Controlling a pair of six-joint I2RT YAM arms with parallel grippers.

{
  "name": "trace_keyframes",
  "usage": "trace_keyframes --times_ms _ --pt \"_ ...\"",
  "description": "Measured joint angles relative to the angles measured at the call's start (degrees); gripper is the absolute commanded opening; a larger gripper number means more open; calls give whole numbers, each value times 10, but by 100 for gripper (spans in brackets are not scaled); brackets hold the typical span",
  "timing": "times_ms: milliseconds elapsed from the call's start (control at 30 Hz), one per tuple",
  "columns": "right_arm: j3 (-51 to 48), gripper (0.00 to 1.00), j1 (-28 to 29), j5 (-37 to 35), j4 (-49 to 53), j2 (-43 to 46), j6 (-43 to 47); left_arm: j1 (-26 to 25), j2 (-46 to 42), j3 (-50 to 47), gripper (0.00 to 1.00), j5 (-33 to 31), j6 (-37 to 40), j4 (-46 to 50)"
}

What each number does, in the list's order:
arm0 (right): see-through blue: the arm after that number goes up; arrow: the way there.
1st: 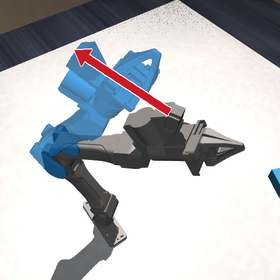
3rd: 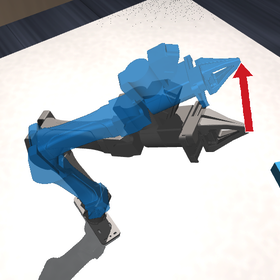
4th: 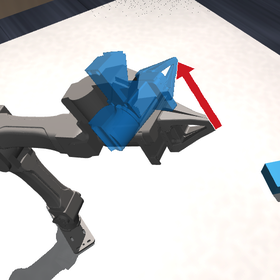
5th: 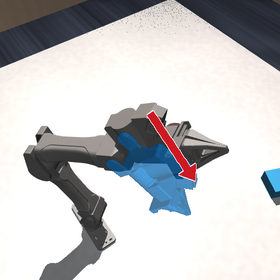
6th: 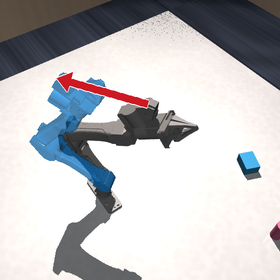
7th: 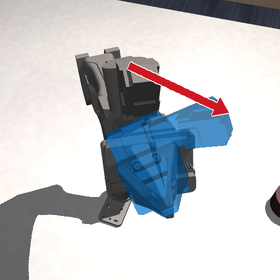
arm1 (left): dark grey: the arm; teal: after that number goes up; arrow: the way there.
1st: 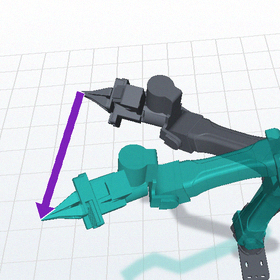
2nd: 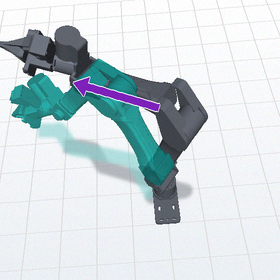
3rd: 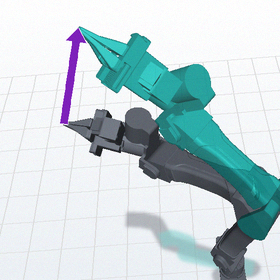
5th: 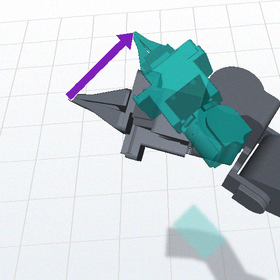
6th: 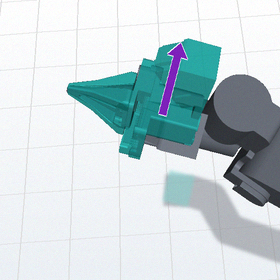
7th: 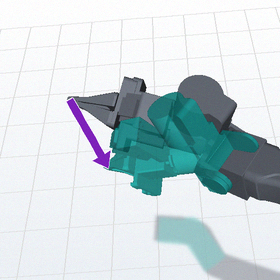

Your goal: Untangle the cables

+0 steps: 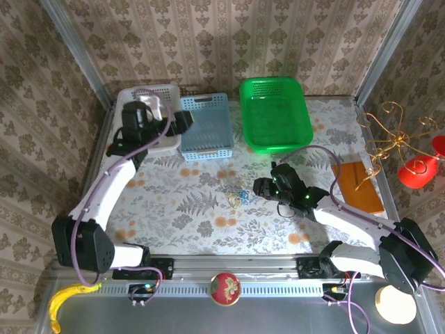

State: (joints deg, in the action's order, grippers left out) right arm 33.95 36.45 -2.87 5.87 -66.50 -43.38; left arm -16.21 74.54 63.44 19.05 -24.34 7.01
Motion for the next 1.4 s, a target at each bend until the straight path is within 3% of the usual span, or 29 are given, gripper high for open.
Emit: trace_keyframes --times_ms 200,367,633,867,1400 --pt "-1 51 2 37 4 0 15 -105 -67 -162 100 -31 -71 -28" --pt "54 51 18 43 41 -28 58 -156 -76 -252 100 -56 -141 -64" --pt "171 53 54 37 77 -149 129 -160 -78 -271 100 -79 -193 -97" --pt "181 52 61 27 81 -241 145 -160 -87 -271 100 -84 -201 -103" --pt "176 47 15 -3 60 -209 134 -160 -87 -269 100 -70 -195 -101"
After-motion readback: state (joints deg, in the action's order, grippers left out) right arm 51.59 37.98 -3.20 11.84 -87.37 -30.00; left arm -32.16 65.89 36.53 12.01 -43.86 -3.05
